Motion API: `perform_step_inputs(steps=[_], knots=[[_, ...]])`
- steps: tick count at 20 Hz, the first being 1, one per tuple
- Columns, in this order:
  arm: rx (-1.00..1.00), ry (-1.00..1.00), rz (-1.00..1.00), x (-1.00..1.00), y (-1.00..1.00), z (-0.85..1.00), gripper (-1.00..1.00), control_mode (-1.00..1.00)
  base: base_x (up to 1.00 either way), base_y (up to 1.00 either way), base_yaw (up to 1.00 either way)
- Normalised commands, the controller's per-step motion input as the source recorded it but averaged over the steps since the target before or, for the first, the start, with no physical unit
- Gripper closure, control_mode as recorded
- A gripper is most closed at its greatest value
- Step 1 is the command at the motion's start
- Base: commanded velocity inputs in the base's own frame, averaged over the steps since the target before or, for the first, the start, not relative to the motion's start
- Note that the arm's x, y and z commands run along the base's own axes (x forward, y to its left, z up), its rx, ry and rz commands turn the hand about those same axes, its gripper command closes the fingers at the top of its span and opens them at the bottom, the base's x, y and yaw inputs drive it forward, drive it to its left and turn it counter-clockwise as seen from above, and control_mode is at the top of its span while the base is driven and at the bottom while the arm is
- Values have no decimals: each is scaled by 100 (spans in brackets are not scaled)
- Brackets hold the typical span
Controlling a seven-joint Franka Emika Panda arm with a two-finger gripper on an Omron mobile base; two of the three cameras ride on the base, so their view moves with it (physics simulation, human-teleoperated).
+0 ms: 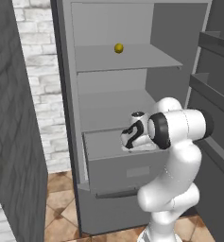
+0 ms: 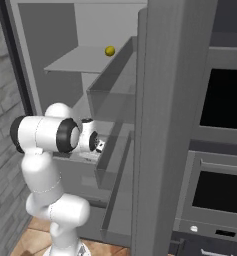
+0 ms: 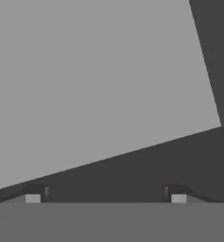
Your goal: Fully open the fridge drawer.
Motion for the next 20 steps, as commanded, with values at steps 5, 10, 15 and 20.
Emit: perform_step_inputs(steps=[5, 10, 15, 20], knots=[[0, 9, -8, -100, -52, -9, -100, -100, 0, 0, 0], [0, 4, -6, -100, -48, -1, -100, -100, 0, 0, 0], [0, 0, -4, -100, -49, 0, -100, -100, 0, 0, 0], [2, -2, -8, -84, -17, 41, -100, -100, 0, 0, 0]])
